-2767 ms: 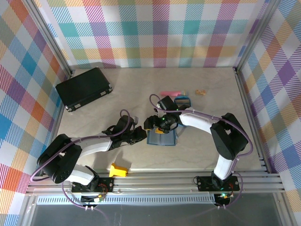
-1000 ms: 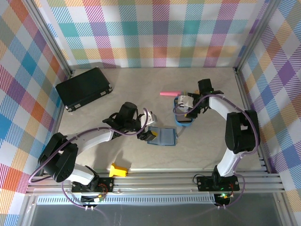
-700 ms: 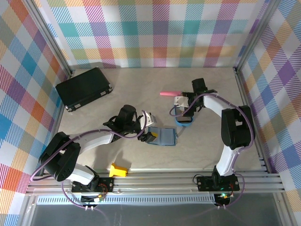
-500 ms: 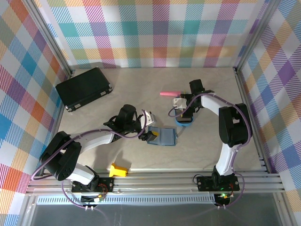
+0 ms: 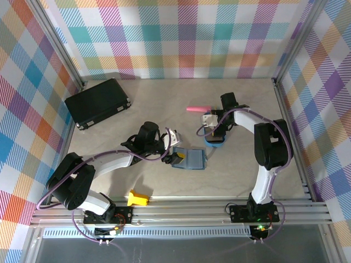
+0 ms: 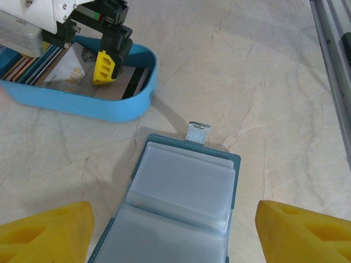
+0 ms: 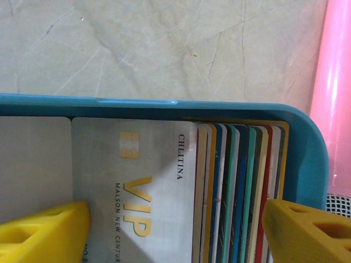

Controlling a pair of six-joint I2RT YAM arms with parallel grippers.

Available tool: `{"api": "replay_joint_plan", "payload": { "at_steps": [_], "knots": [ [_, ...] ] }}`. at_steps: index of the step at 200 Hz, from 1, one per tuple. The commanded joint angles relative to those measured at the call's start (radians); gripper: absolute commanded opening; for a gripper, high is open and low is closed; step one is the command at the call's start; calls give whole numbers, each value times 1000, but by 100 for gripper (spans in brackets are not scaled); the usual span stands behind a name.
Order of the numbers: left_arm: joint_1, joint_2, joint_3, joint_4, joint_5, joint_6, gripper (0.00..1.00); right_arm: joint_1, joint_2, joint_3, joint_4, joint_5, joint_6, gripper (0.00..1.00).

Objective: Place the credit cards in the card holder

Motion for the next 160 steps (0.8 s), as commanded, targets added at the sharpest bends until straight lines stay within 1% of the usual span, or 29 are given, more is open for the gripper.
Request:
{"api": "replay_joint_plan", "payload": {
  "at_steps": [1, 67, 93, 144, 160],
  "knots": [
    [6, 12, -2, 21, 35, 11, 77, 6, 24, 23, 2, -12, -14, 82],
    [6, 16, -1, 16, 30, 20, 78, 5, 54, 14, 49, 25, 4, 79],
    [6, 22, 0, 19, 33, 19, 78, 4, 65, 22, 57, 27, 13, 75],
    [6, 28, 2, 30, 38, 10, 78, 5, 82, 54, 43, 21, 31, 64],
    [6, 31, 4, 30, 41, 7, 78, 4, 79, 55, 38, 25, 34, 62]
  ]
}}
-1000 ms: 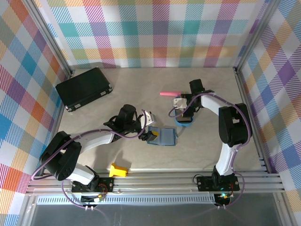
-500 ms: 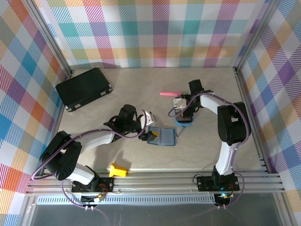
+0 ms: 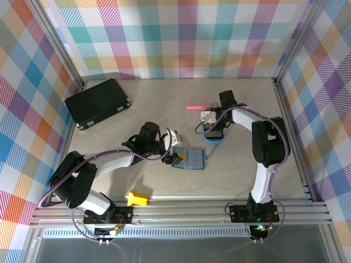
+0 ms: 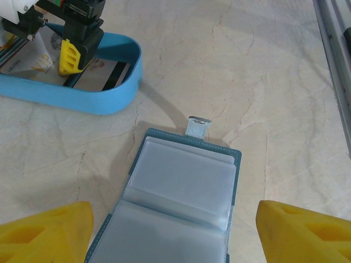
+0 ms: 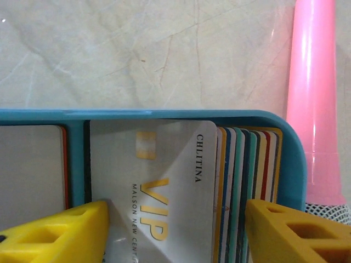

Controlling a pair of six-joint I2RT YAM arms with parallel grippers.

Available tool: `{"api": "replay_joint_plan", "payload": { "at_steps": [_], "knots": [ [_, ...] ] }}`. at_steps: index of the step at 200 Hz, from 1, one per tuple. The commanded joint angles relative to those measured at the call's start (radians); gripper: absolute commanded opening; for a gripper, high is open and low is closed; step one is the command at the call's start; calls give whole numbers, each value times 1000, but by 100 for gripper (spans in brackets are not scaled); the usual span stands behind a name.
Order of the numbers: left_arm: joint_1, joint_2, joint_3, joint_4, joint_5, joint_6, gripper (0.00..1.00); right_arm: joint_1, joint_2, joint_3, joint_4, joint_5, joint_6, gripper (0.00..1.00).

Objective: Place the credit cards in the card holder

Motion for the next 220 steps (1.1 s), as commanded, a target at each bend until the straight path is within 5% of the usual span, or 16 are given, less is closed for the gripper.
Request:
{"api": "replay_joint_plan", "payload": {
  "at_steps": [1, 143, 220],
  "knots": [
    [6, 10, 3, 30, 42, 7, 78, 4, 33, 10, -33, 6, 15, 62],
    [6, 15, 6, 37, 61, -15, 78, 0, 23, 57, -70, 11, 55, 41],
    [5, 24, 11, 34, 70, -29, 78, -5, 12, 72, -97, 6, 75, 21]
  ]
}}
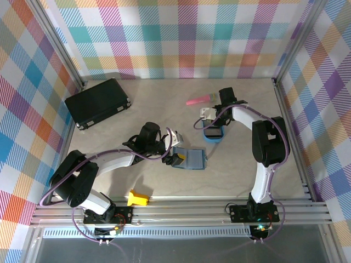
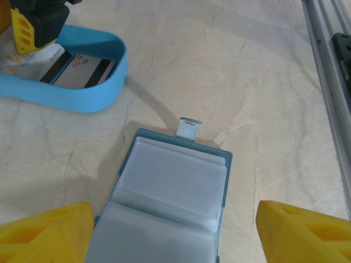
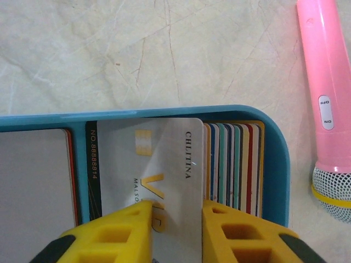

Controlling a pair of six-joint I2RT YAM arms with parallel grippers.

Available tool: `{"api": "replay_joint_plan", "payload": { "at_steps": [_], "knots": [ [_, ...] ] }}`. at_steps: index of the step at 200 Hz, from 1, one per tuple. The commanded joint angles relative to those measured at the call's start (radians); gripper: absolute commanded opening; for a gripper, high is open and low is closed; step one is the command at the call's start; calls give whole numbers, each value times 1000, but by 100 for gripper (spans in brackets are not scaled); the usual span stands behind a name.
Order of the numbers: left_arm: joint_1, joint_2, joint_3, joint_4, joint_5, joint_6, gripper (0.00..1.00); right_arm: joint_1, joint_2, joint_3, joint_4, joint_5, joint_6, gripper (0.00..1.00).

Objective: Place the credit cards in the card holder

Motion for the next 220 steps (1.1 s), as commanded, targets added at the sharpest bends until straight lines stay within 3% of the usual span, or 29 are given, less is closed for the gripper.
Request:
{"api": "replay_joint_plan", "payload": {
  "at_steps": [1, 169, 220],
  "knots": [
    [6, 10, 11, 28, 37, -2, 78, -5, 6, 15, -46, -5, 8, 21],
    [6, 19, 17, 27, 56, -20, 78, -14, -30, 63, -181, -21, 44, 0],
    [6, 18, 17, 27, 57, -22, 78, -21, -47, 69, -201, -24, 65, 0]
  ]
}}
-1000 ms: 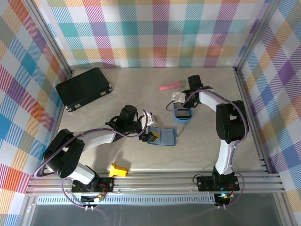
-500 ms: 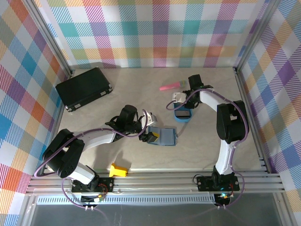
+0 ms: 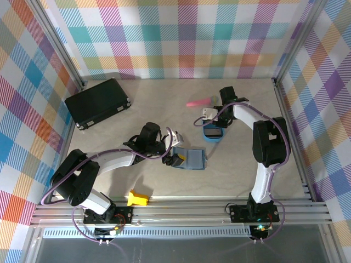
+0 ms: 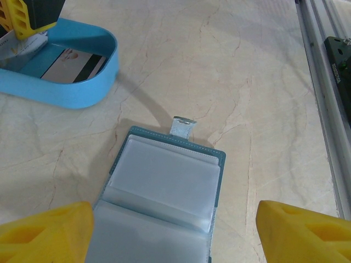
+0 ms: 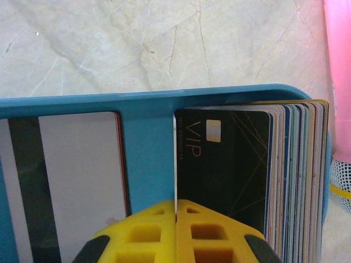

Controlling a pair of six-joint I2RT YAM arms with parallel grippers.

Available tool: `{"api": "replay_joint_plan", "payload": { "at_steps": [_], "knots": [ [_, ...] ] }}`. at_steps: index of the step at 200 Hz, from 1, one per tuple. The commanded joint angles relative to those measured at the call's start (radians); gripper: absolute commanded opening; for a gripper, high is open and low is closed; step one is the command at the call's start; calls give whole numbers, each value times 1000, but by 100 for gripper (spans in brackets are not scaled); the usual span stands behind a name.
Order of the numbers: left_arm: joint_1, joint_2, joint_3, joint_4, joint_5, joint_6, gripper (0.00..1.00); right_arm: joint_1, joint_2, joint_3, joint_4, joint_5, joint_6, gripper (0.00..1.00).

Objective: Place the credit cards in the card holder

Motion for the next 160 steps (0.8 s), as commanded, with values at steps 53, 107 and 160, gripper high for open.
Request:
{"api": "replay_joint_plan", "payload": {
  "at_steps": [53, 107, 160],
  "knots": [
    [6, 2, 18, 27, 38, 1, 78, -20, -58, 19, -68, -30, 35, 0],
    [5, 0, 19, 27, 40, 1, 78, -19, -60, 30, -115, -58, 53, 0],
    [5, 1, 19, 32, 43, -6, 78, -22, -114, 23, -111, -97, 102, 0]
  ]
}}
